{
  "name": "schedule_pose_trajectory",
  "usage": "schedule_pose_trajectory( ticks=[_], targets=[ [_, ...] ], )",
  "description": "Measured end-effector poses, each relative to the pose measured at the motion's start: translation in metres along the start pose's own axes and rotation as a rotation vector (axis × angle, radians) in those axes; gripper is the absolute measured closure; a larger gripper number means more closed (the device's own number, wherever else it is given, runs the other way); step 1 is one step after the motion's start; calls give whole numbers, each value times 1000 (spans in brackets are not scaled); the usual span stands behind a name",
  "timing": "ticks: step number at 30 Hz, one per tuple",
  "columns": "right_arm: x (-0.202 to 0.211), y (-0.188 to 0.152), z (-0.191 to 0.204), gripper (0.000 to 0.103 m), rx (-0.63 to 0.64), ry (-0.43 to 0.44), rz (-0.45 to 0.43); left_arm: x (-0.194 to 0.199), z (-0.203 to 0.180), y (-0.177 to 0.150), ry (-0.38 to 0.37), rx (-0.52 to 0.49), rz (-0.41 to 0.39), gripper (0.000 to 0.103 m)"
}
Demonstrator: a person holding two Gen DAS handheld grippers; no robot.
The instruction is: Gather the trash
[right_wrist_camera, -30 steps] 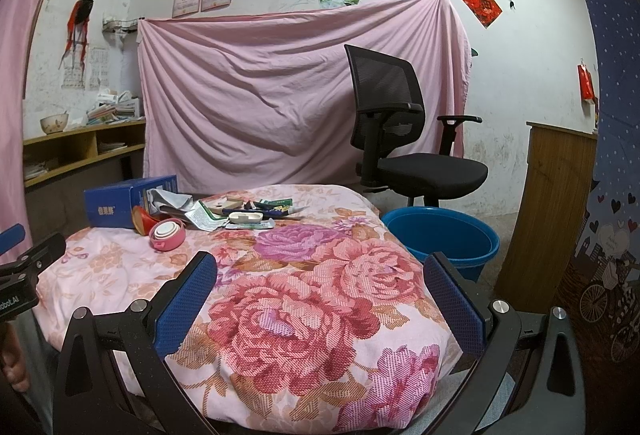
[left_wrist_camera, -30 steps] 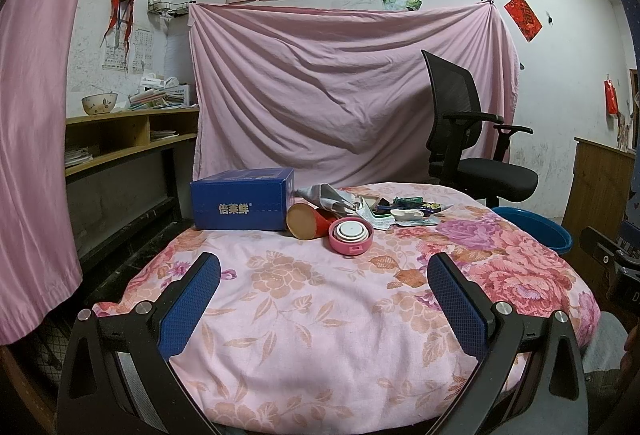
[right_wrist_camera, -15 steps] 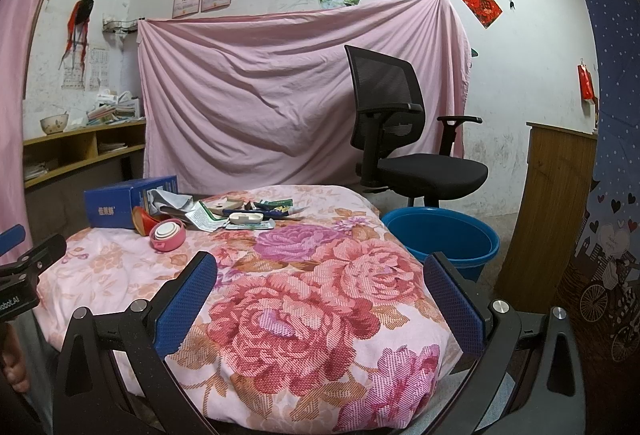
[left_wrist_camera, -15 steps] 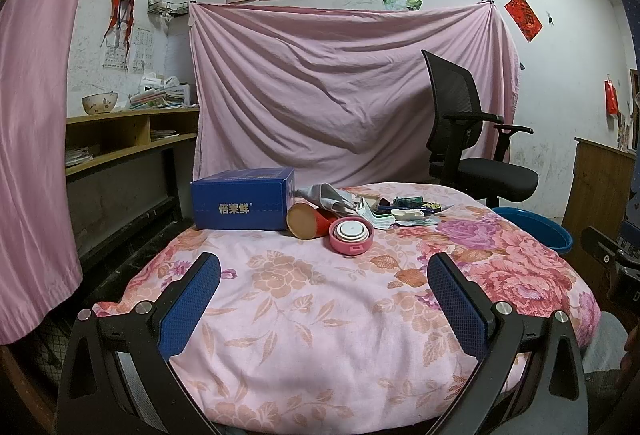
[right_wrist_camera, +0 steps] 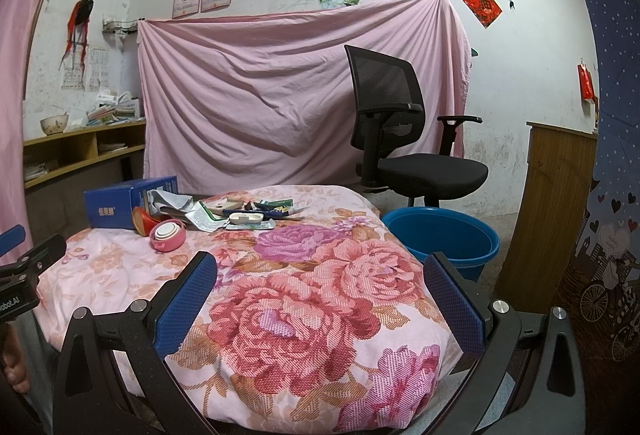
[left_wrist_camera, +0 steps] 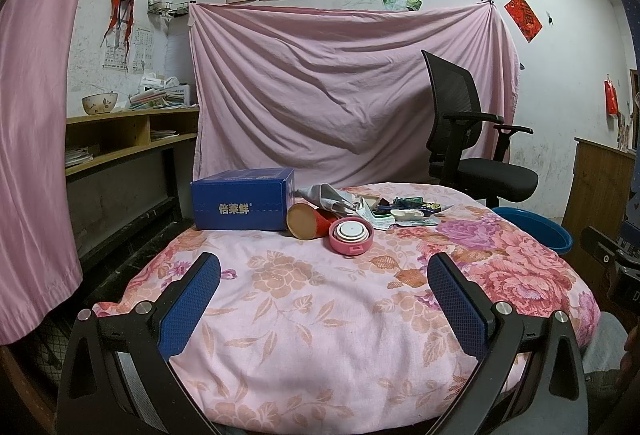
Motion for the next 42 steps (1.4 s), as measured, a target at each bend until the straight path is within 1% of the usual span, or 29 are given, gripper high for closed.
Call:
schedule_pose_trajectory(
  ticks=[19, 23, 27, 28, 33, 37, 42],
  targets=[
    [1, -1, -1, 0, -3, -7, -4, 0, 0, 1, -1, -1, -2, 2],
    [4, 0, -6, 0, -15, -27, -17, 1, -3, 7, -2, 3, -2, 2],
    [2, 5, -6, 0, -30, -28, -18, -5, -2, 14, -4, 14, -2, 2],
    [2, 6, -6, 0, -33, -24, -20, 0, -4, 17, -4, 12, -8, 2],
    [-5, 17, -7, 0, -2, 7, -37, -7, -5, 29, 4, 7, -41, 2],
    [-14, 30, -5, 0, 26, 33, -65, -16, -7, 41, 8, 20, -70, 2],
    [-32, 47, -4, 0, 42, 72, -103, -30, -13, 56, 19, 8, -118, 2]
  ],
)
Point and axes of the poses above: each gripper's, at about its wrist camera, not at the fingertips, and x roughly against the way its jaws point, z to its left, y to its top, the point moved 4 cm from there along -x, roughly the way its jaws point, and after that the axes turned 12 degrees about y, right-handed, at the moved point
